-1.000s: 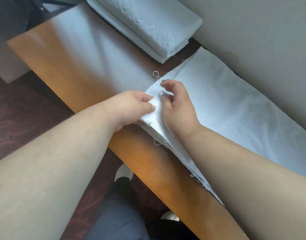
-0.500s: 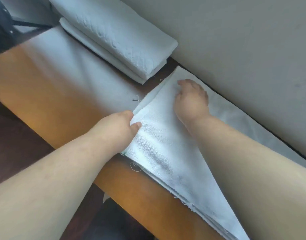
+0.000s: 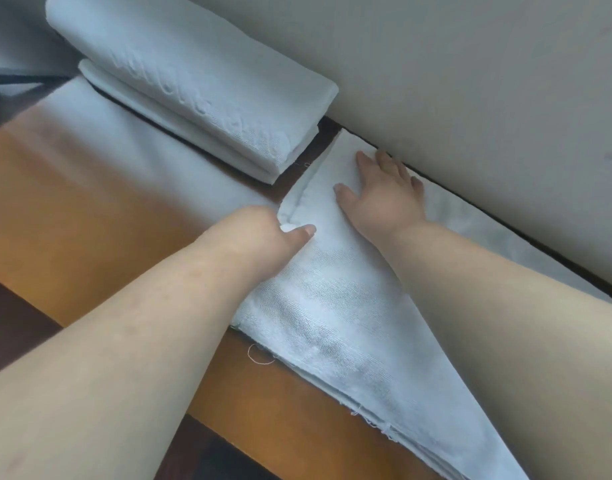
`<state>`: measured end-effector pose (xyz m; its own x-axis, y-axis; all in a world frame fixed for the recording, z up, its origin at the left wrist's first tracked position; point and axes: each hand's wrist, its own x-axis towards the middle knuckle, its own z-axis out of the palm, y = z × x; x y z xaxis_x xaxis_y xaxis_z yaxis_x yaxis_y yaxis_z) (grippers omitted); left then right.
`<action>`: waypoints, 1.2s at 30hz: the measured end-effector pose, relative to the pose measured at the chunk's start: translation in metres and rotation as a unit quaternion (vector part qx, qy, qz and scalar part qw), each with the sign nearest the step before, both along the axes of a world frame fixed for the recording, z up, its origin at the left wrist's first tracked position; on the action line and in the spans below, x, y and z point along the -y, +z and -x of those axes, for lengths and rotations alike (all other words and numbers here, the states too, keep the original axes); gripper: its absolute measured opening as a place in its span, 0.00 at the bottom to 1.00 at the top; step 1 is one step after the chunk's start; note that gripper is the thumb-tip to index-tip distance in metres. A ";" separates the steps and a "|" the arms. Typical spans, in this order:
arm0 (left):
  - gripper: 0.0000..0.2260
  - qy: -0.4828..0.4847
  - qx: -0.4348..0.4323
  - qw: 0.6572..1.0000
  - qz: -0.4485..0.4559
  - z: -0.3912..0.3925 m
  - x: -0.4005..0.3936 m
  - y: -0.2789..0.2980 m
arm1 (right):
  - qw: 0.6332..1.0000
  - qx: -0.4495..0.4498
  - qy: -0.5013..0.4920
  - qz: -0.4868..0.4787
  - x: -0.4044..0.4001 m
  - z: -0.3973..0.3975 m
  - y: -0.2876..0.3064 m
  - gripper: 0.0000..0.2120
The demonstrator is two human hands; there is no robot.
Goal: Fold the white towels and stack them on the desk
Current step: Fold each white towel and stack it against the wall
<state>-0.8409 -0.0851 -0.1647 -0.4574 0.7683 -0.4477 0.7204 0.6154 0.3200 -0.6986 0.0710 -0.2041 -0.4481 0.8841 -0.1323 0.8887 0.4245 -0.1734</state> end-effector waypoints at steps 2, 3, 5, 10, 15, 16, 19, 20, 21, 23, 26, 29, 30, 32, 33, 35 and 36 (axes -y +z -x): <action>0.24 0.008 0.012 1.000 0.010 -0.002 -0.010 -0.001 | 1.000 -0.010 -0.005 -0.004 0.006 0.000 -0.006 0.35; 0.24 0.015 0.010 1.000 0.009 0.000 -0.011 0.000 | 1.000 -0.017 -0.010 -0.013 0.008 -0.001 -0.008 0.34; 0.22 0.036 -0.015 0.999 -0.012 0.003 -0.003 0.001 | 0.999 -0.036 -0.017 -0.030 0.010 -0.003 -0.010 0.33; 0.26 0.079 0.035 0.995 -0.055 -0.009 -0.005 0.004 | 0.997 -0.056 -0.021 -0.039 0.011 -0.003 -0.009 0.32; 0.34 0.099 0.126 0.984 -0.075 -0.010 -0.059 0.006 | 0.998 -0.050 -0.026 -0.040 0.010 -0.001 -0.010 0.29; 0.33 0.101 0.129 0.984 -0.073 -0.010 -0.063 0.006 | 0.997 -0.053 -0.028 -0.042 0.010 -0.002 -0.011 0.29; 0.32 0.097 0.117 0.987 -0.057 -0.005 -0.053 0.005 | 0.995 -0.088 -0.040 -0.038 0.009 -0.004 -0.010 0.26; 0.32 0.096 0.113 0.988 -0.049 -0.002 -0.046 0.004 | 0.994 -0.097 -0.044 -0.035 0.008 -0.004 -0.009 0.26; 0.32 0.092 0.106 0.989 -0.040 -0.001 -0.039 0.004 | 0.993 -0.100 -0.047 -0.033 0.008 -0.005 -0.009 0.26; 0.31 0.080 0.090 0.992 -0.037 0.000 -0.031 0.005 | 0.995 -0.090 -0.044 -0.029 0.008 -0.004 -0.008 0.26; 0.32 0.091 0.114 0.985 -0.096 -0.006 -0.037 0.007 | 0.997 -0.072 -0.032 -0.022 0.009 -0.003 -0.008 0.27; 0.31 0.127 0.168 0.966 -0.148 -0.015 -0.059 0.006 | 0.997 -0.076 -0.031 -0.011 0.009 -0.002 -0.006 0.27; 0.30 0.133 0.173 0.964 -0.153 -0.017 -0.066 0.006 | 0.996 -0.079 -0.033 -0.009 0.009 -0.002 -0.006 0.26; 0.26 0.128 0.162 0.968 -0.145 -0.017 -0.073 0.006 | 0.995 -0.094 -0.041 -0.009 0.009 -0.003 -0.005 0.25; 0.25 0.119 0.151 0.971 -0.141 -0.016 -0.073 0.007 | 0.993 -0.107 -0.046 -0.011 0.010 -0.003 -0.004 0.24; 0.24 0.113 0.146 0.973 -0.140 -0.015 -0.069 0.007 | 0.988 -0.142 -0.056 -0.014 0.010 -0.005 -0.002 0.23; 0.24 0.114 0.147 0.973 -0.140 -0.015 -0.067 0.007 | 0.985 -0.159 -0.061 -0.014 0.011 -0.005 -0.001 0.23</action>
